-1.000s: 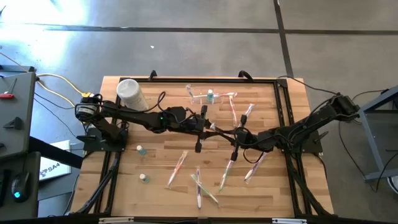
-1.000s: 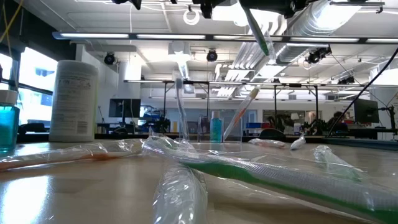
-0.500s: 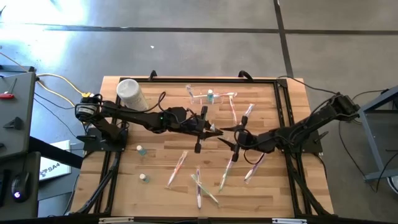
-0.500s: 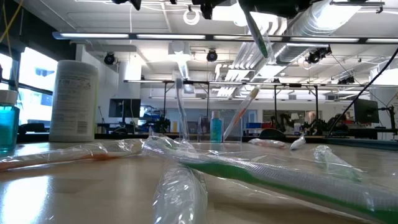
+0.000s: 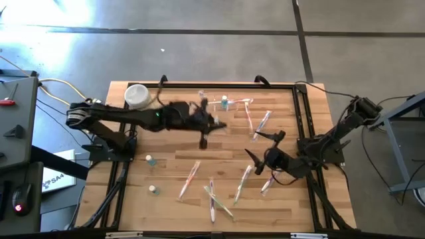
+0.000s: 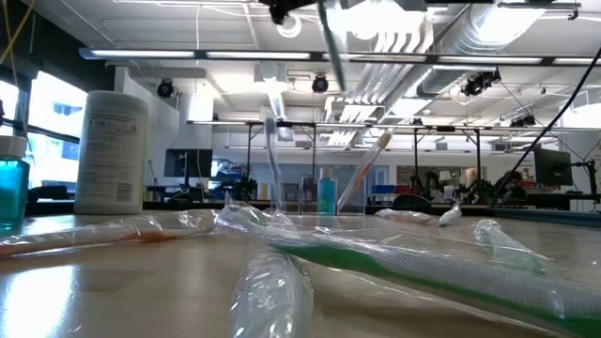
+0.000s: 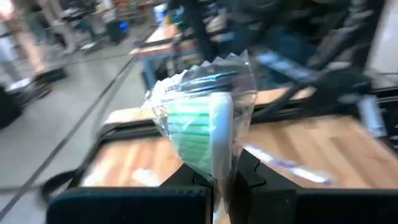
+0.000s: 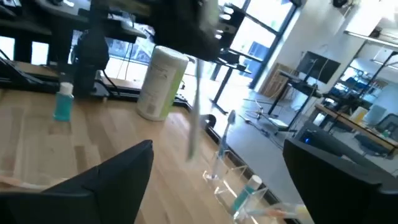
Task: Pick & Place toothbrushing station
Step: Put the top right green toothbrush into the transparent organizer
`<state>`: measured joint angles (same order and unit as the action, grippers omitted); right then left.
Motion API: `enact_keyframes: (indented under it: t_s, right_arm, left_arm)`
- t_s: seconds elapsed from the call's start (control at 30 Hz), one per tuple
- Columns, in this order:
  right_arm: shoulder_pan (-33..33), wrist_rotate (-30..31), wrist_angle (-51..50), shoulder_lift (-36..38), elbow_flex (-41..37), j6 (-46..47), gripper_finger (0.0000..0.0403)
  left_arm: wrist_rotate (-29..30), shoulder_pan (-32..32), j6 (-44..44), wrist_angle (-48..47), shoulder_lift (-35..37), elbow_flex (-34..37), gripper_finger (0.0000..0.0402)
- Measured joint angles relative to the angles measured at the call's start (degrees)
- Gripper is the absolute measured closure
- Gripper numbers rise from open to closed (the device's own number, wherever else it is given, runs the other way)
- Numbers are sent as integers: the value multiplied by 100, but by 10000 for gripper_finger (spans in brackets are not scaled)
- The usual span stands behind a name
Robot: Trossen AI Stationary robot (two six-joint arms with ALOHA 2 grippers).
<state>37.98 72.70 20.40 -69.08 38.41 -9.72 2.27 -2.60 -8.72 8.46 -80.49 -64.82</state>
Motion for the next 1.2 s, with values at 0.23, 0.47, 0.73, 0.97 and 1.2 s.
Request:
enact_keyframes:
  t_s: [0.23, 0.47, 0.73, 0.97, 1.2]
  right_arm:
    - [339, 20, -1448, 0, 0, 2018, 54]
    - [-35, -627, -3477, -118, 0, 4816, 54]
    - [-612, -1467, -3880, -628, 0, 5797, 61]
    - [-907, -1859, -3597, -1081, 0, 5797, 63]
    - [-1154, -2254, -3473, -1272, 0, 5767, 63]
  left_arm:
    - [-585, -1590, 648, -651, 146, 7, 396]
    - [-779, -2558, 906, -439, -309, 15, 396]
    - [-791, -3016, 926, -164, -712, 11, 396]
    - [-793, -3042, 947, -198, -1137, 9, 396]
    - [-833, -3044, 949, -60, -1431, 5, 396]
